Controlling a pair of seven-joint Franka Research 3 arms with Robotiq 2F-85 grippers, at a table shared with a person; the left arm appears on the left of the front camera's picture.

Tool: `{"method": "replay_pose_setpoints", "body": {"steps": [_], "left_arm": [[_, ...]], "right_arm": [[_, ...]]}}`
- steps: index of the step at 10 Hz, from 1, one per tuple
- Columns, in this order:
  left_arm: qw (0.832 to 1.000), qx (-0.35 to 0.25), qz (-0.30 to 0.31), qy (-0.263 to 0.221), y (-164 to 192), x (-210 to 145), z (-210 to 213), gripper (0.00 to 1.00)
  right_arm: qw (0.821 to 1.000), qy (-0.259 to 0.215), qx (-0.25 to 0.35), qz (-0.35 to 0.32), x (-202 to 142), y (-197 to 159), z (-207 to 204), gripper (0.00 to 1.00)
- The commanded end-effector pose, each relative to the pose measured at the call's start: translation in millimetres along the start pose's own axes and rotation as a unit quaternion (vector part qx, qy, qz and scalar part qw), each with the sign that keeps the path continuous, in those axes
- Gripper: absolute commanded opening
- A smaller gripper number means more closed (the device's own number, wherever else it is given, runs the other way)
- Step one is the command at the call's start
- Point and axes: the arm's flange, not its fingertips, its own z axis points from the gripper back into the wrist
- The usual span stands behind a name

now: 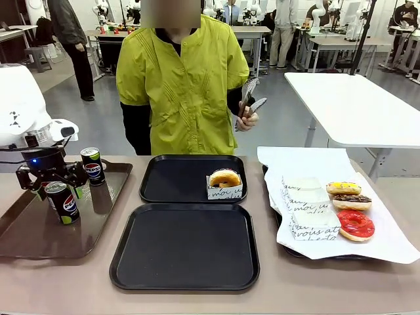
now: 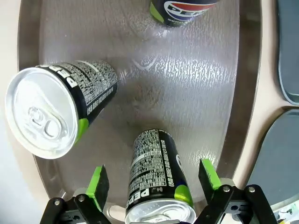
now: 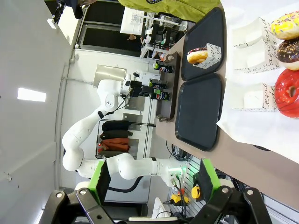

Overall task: Set up donuts and drinks on trays.
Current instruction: Pick up one Pepsi coke and place it on the Flat Tray.

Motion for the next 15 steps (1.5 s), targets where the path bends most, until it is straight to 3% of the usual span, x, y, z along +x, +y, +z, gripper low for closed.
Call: {"method": "replay_pose_setpoints", "body": {"steps": [1,2,3,4,5,6,7,9,10,11,13,15], "left_arm": [[1.0,-0.008,-0.013,-0.003,-1,-2,-9,1.0],[1.0,-0.011,-0.018,-0.003,-2,-3,-10,1.0],[1.0,-0.011,-0.02,0.0,-1,-2,-9,0.7],[1.0,-0.013,-0.021,0.002,-1,-2,-8,0.63],[1.0,-0.014,-0.022,0.003,0,-3,-6,0.27],[1.0,-0.015,-0.021,0.002,0,-3,-5,0.19],[1.0,-0.015,-0.021,0.003,0,-3,-4,0.0],[1.0,-0.013,-0.021,0.0,-1,-4,0,0.0],[1.0,-0.01,-0.021,-0.001,-1,-5,2,0.16],[1.0,-0.002,-0.022,0.006,-2,-5,4,0.46],[0.999,0.001,-0.029,0.023,-10,-10,24,0.46],[0.999,-0.005,-0.05,0.021,-30,-26,76,0.46]], "right_arm": [[1.0,-0.006,0.0,0.006,2,-1,-1,1.0],[1.0,-0.006,0.0,0.006,2,-1,-1,1.0],[1.0,-0.006,0.0,0.006,2,-1,-1,1.0],[1.0,-0.006,0.0,0.006,2,-1,-1,1.0],[1.0,-0.006,0.0,0.006,2,-1,-1,1.0],[1.0,-0.006,0.0,0.006,2,-1,-1,1.0],[1.0,-0.006,0.0,0.006,2,-1,-1,1.0],[1.0,-0.006,0.0,0.006,2,-1,-1,1.0],[1.0,-0.006,0.0,0.006,2,-1,-1,1.0],[1.0,-0.006,0.0,0.006,2,-1,-1,1.0],[1.0,-0.006,0.0,0.006,2,-1,-1,1.0],[1.0,-0.006,0.0,0.006,2,-1,-1,1.0]]}}
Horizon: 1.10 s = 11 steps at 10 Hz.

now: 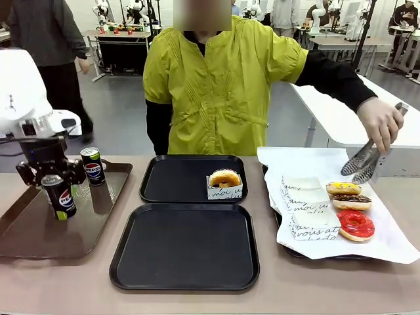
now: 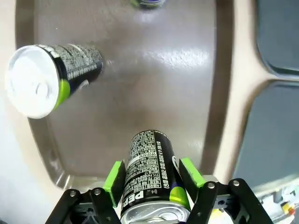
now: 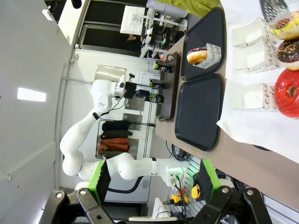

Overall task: Set up donuts and drinks on trays.
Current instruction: Pick up one Pepsi coke and place it on the Flat Tray.

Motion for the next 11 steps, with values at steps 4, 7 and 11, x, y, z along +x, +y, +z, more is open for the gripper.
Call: {"method": "replay_pose_setpoints", "body": {"steps": [4,7,11], "left_arm": [[0.998,-0.015,-0.04,-0.036,-37,-41,119,0.46],[0.998,-0.011,-0.04,-0.039,-39,-47,128,0.46],[0.996,-0.016,-0.062,-0.059,-66,-36,113,0.6]], "right_arm": [[1.0,-0.006,0.001,0.006,2,-1,0,1.0],[1.0,-0.006,0.001,0.006,2,-1,0,1.0],[1.0,-0.006,0.001,0.006,2,-1,0,1.0]]}}
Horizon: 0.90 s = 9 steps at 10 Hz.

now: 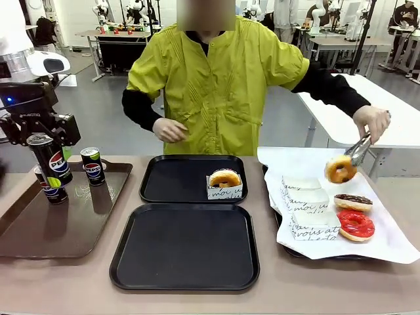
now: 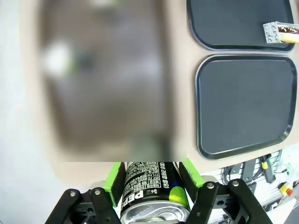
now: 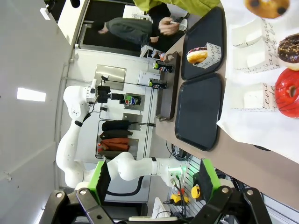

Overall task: Set up donuts and drinks on trays.
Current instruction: Pick up one Pepsi coke and place it on the Flat Tray.

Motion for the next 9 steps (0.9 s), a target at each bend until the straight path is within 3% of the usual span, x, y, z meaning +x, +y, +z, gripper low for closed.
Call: {"method": "replay_pose_setpoints", "body": {"steps": [1,4,6,7,8,9], "left_arm": [[0.999,-0.014,-0.035,-0.028,-50,25,-25,0.6],[0.996,-0.001,-0.065,-0.069,-119,72,-58,0.6],[0.994,-0.012,-0.084,-0.062,-139,89,-72,0.6],[0.995,-0.006,-0.091,-0.049,-132,80,-65,0.6],[0.996,-0.001,-0.092,-0.008,-96,52,-38,0.6],[0.994,0.002,-0.107,0.002,-49,8,-6,0.6]], "right_arm": [[1.0,-0.006,0.001,0.006,2,-1,0,1.0],[1.0,-0.006,0.001,0.006,2,-1,0,1.0],[1.0,-0.006,0.001,0.006,2,-1,0,1.0],[1.0,-0.006,0.001,0.006,2,-1,0,1.0],[1.0,-0.006,0.001,0.006,2,-1,0,1.0],[1.0,-0.006,0.001,0.006,2,-1,0,1.0]]}}
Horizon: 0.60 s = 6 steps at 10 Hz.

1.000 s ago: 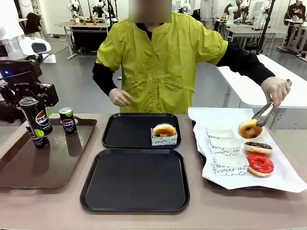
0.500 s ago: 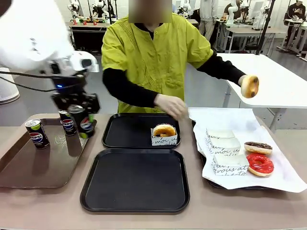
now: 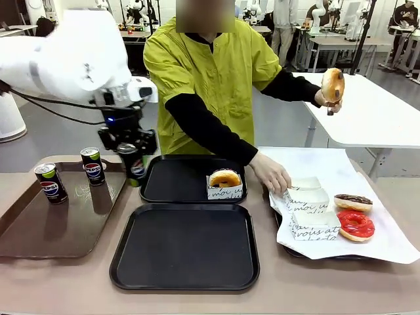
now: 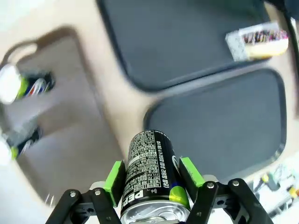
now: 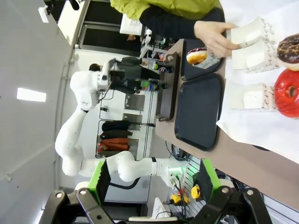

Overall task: Set up donuts and drinks on trays.
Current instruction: Pick up one Pepsi coke and place it on the Flat Tray.

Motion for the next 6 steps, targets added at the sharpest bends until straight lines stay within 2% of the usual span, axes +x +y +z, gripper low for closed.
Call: {"method": "replay_pose_setpoints", "body": {"steps": [1,3,4,6], "left_arm": [[1.0,-0.002,-0.017,0.005,69,-95,68,0.6],[1.0,-0.011,0.016,0.008,89,-104,65,0.6],[1.0,-0.008,-0.003,0.017,64,-85,60,0.6],[1.0,-0.008,-0.003,0.017,64,-85,60,0.6]], "right_arm": [[1.0,-0.006,0.002,0.007,2,-1,0,1.0],[1.0,-0.006,0.002,0.007,2,-1,0,1.0],[1.0,-0.006,0.002,0.007,2,-1,0,1.0],[1.0,-0.006,0.002,0.007,2,-1,0,1.0]]}}
